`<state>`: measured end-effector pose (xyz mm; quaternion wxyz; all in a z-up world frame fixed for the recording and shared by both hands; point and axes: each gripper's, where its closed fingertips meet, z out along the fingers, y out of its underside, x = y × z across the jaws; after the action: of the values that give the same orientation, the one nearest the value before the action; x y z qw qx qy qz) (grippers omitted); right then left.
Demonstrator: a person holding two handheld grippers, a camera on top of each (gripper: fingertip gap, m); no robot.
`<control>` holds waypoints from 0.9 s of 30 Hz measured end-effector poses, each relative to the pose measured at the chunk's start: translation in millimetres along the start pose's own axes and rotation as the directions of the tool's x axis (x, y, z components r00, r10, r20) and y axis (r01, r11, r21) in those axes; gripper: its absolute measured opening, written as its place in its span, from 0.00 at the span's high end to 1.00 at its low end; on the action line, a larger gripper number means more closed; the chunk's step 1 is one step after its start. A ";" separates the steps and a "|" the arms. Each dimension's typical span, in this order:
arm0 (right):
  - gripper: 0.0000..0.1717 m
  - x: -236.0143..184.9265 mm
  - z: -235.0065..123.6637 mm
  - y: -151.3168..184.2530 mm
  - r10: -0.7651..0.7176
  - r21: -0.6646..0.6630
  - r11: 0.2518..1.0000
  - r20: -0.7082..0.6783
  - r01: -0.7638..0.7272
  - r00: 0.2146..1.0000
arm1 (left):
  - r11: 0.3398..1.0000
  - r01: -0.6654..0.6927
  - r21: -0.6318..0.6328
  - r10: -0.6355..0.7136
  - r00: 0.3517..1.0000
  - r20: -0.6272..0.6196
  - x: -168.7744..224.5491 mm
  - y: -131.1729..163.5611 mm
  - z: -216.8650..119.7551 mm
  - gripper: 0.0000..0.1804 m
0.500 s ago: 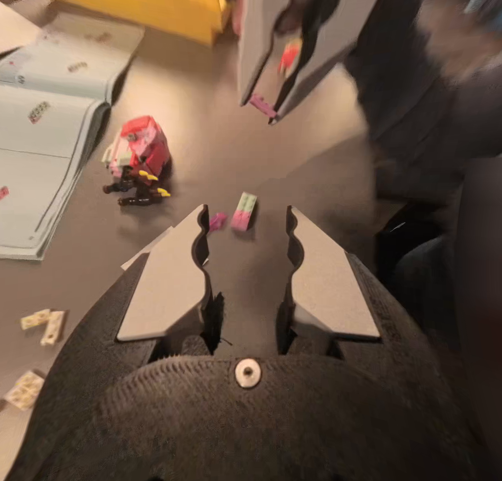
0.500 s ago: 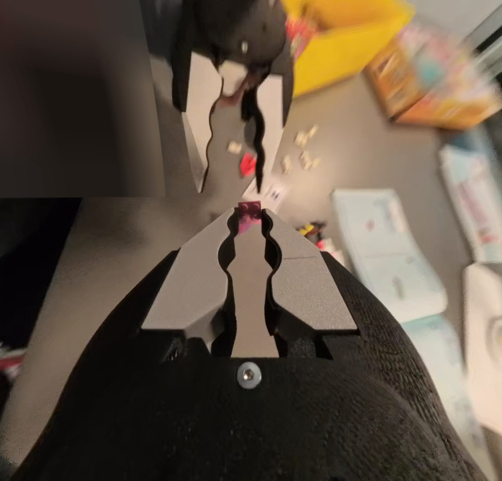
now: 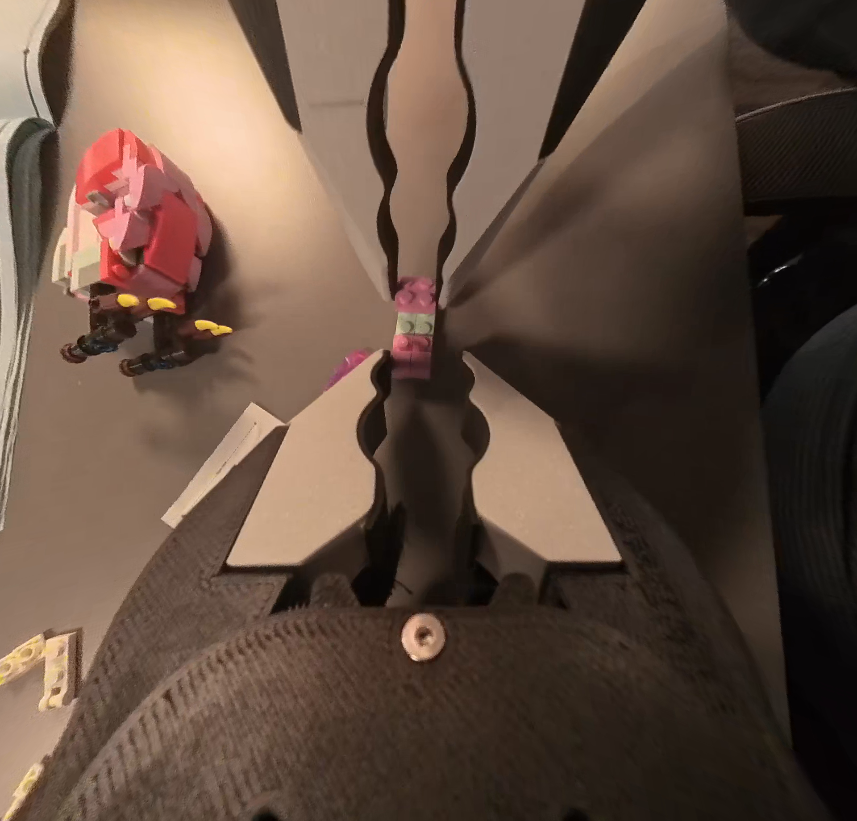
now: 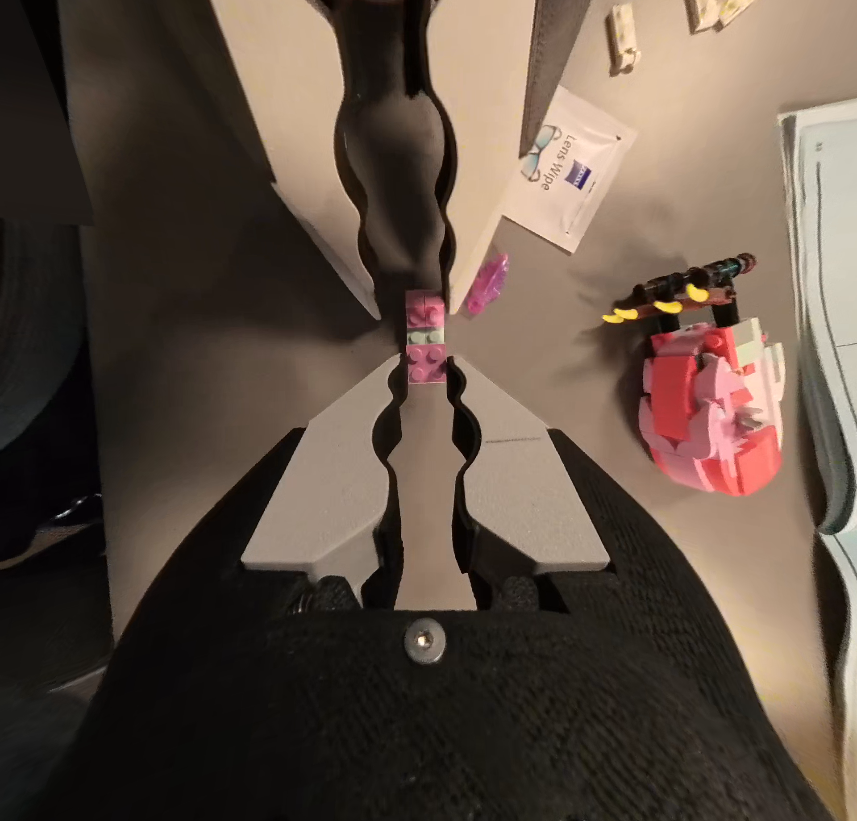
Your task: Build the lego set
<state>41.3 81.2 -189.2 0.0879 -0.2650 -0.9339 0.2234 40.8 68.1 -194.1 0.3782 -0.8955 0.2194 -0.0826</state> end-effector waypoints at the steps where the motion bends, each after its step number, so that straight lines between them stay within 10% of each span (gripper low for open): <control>1: 0.91 -0.9 1.6 -0.2 0.006 -0.001 1.000 0.000 -0.006 1.000 | 1.000 -0.008 -0.004 0.009 1.000 0.009 0.2 0.0 0.2 0.86; 27: 0.90 -6.4 6.5 -2.2 0.043 -0.053 0.998 0.052 -0.041 0.998 | 0.999 0.004 0.043 -0.003 1.000 -0.020 2.5 -0.1 2.1 0.91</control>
<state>43.8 73.7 -194.1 0.0514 -0.2807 -0.9357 0.2076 43.8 68.4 -195.5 0.3950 -0.8868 0.2196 -0.0967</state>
